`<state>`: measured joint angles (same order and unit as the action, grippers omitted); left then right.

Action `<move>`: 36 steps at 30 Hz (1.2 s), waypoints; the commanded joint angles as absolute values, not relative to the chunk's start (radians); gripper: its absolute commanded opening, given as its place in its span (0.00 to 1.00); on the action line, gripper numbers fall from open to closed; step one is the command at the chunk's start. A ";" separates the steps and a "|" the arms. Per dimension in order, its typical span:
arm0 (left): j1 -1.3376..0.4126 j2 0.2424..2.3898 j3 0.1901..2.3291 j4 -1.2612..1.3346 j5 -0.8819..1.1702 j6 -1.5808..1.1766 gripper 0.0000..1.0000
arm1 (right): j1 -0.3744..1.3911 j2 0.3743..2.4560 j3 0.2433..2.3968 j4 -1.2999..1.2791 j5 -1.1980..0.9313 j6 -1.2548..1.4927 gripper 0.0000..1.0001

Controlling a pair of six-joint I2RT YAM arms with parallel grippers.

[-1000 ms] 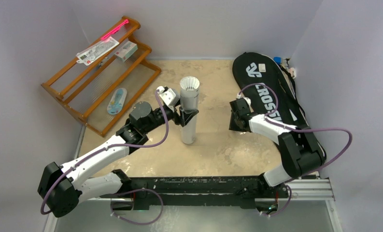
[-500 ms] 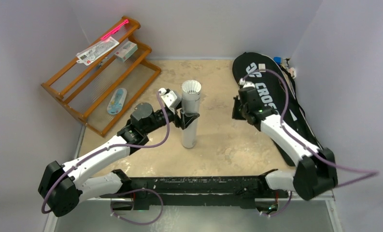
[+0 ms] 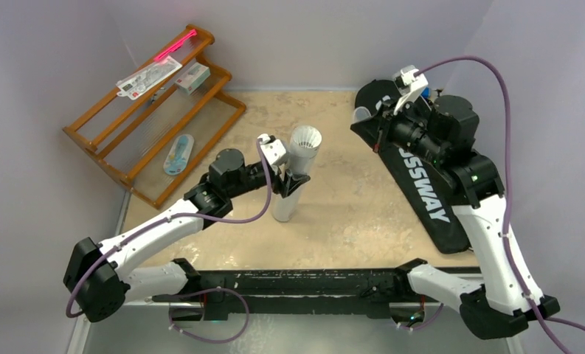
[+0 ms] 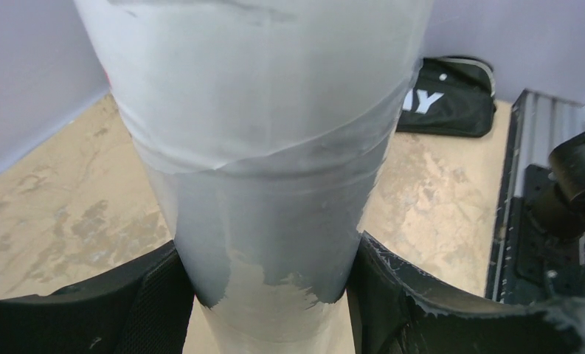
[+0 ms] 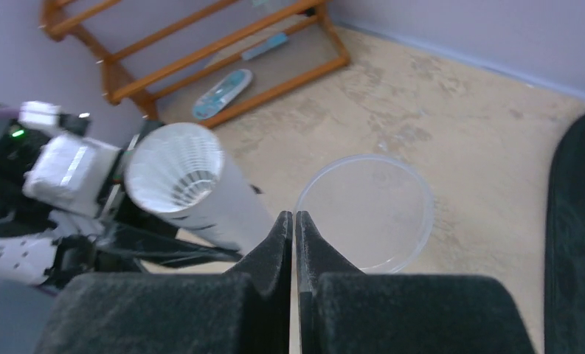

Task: Pack up the badminton gear
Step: Close the lid on the shuttle tube.

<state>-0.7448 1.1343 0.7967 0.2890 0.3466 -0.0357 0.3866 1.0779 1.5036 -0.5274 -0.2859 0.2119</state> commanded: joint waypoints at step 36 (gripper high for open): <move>-0.887 1.280 0.969 0.146 0.285 0.220 0.46 | 0.400 1.154 1.672 -0.831 -0.689 0.126 0.00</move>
